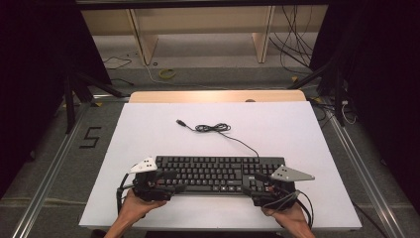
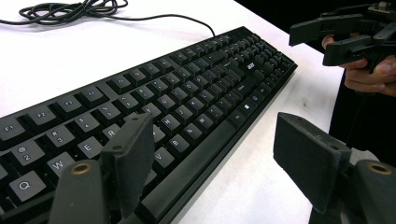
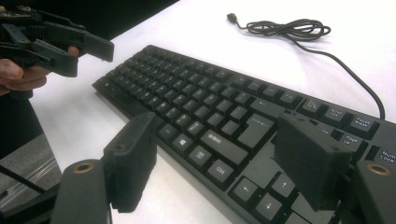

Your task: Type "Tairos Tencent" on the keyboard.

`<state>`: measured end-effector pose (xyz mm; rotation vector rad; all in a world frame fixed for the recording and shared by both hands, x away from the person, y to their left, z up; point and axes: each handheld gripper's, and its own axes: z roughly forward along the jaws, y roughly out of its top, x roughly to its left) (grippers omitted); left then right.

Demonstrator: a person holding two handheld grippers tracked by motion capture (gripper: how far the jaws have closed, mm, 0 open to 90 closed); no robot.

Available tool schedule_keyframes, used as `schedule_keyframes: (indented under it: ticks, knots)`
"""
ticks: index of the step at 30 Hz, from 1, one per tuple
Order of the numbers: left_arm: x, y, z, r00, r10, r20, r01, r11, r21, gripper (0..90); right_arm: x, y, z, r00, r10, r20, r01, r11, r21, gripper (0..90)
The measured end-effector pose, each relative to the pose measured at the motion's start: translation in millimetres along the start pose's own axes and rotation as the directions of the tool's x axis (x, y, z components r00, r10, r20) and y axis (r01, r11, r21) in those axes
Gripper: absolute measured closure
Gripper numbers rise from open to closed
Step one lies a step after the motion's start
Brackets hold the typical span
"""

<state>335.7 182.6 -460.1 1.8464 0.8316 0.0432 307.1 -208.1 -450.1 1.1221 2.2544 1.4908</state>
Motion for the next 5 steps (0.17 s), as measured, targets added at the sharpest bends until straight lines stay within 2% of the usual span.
schedule_keyframes:
  ticks: [5]
  knots:
    - [1.3, 0.6, -1.6, 1.0000, -0.001, -0.007, 0.001, 0.9999, -0.012, 28.6, 0.2, 0.1, -0.1, 1.0000, -0.001, 0.001, 0.001, 1.000, -0.001, 30.5]
